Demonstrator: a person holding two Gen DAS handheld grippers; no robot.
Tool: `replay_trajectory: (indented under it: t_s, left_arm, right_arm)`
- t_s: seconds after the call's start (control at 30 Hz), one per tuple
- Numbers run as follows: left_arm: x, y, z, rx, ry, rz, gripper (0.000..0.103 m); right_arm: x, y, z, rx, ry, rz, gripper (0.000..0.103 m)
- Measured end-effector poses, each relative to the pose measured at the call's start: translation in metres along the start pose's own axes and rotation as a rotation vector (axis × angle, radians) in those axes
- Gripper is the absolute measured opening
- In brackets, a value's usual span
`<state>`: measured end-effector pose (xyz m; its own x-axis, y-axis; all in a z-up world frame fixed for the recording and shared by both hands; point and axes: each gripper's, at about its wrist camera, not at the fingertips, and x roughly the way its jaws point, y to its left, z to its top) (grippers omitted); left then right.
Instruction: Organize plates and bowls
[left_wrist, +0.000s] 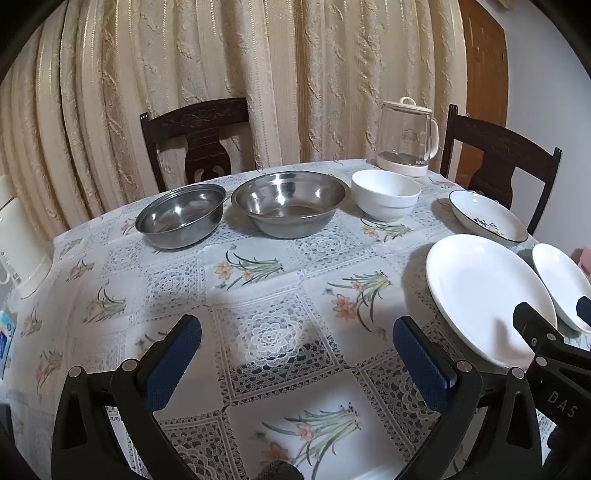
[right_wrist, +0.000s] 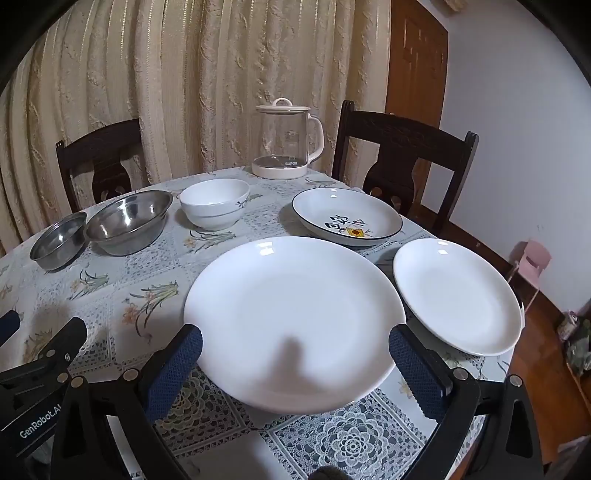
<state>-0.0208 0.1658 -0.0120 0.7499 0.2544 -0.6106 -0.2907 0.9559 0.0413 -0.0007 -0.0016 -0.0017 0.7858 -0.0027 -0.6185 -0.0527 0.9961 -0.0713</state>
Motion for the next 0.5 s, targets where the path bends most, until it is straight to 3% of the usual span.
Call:
replay_trajectory:
  t_s: [0.5]
  left_arm:
    - [-0.0008, -0.0009, -0.0013, 0.002, 0.000, 0.001, 0.103]
  right_arm:
    - [-0.0018, -0.0024, -0.0003, 0.012, 0.013, 0.010, 0.103]
